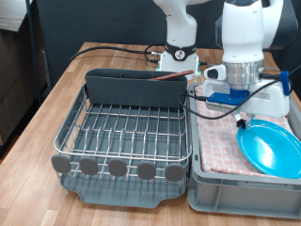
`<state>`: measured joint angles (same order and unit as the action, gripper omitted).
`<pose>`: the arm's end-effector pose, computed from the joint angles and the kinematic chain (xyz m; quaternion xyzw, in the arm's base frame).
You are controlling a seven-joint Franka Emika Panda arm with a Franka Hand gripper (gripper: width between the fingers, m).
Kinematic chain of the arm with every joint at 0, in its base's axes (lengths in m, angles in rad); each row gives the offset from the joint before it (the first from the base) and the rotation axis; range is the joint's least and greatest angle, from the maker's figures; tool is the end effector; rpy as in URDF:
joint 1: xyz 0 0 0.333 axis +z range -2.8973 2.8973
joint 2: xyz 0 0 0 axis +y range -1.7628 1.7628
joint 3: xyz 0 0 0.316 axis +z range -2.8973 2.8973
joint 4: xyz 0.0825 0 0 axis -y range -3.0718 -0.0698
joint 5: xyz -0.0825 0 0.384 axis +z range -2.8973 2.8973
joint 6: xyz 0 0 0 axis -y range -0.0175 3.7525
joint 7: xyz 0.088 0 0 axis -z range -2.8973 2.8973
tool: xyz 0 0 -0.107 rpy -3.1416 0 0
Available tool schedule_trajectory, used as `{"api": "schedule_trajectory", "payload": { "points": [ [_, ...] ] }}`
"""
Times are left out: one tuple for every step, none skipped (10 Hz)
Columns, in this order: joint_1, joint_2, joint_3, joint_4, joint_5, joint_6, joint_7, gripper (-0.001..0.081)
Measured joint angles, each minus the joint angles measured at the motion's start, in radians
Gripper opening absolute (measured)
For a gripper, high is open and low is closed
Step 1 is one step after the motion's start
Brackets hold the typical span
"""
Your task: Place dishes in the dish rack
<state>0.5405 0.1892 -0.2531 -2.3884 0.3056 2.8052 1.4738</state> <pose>0.5068 0.1339 0.2657 -0.7415 0.6591 -0.0415 0.1190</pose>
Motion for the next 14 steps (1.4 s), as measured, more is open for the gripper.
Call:
{"api": "schedule_trajectory", "payload": {
  "points": [
    [0.012, -0.027, -0.022, 0.002, -0.066, -0.042, 0.058, 0.0037],
    [0.016, -0.052, -0.035, 0.003, -0.119, -0.079, 0.102, 0.0037],
    [0.016, -0.073, -0.042, 0.004, -0.158, -0.111, 0.133, 0.0037],
    [0.016, -0.092, -0.048, 0.006, -0.188, -0.141, 0.157, 0.0037],
    [0.016, -0.107, -0.053, 0.010, -0.216, -0.173, 0.177, 0.0037],
    [0.016, -0.122, -0.057, 0.016, -0.244, -0.208, 0.194, 0.0037],
    [0.016, -0.135, -0.060, 0.025, -0.273, -0.250, 0.214, 0.0019],
    [0.016, -0.148, -0.062, 0.036, -0.308, -0.294, 0.235, 0.0019],
    [0.016, -0.161, -0.063, 0.050, -0.342, -0.340, 0.252, 0.0019],
    [0.016, -0.172, -0.063, 0.065, -0.373, -0.383, 0.265, 0.0019],
    [0.016, -0.183, -0.063, 0.080, -0.398, -0.423, 0.273, 0.0019],
    [0.016, -0.194, -0.063, 0.094, -0.418, -0.460, 0.275, 0.0019],
    [0.016, -0.205, -0.062, 0.109, -0.444, -0.498, 0.276, 0.0019],
    [0.016, -0.216, -0.060, 0.127, -0.475, -0.547, 0.274, 0.0019]
  ]
}}
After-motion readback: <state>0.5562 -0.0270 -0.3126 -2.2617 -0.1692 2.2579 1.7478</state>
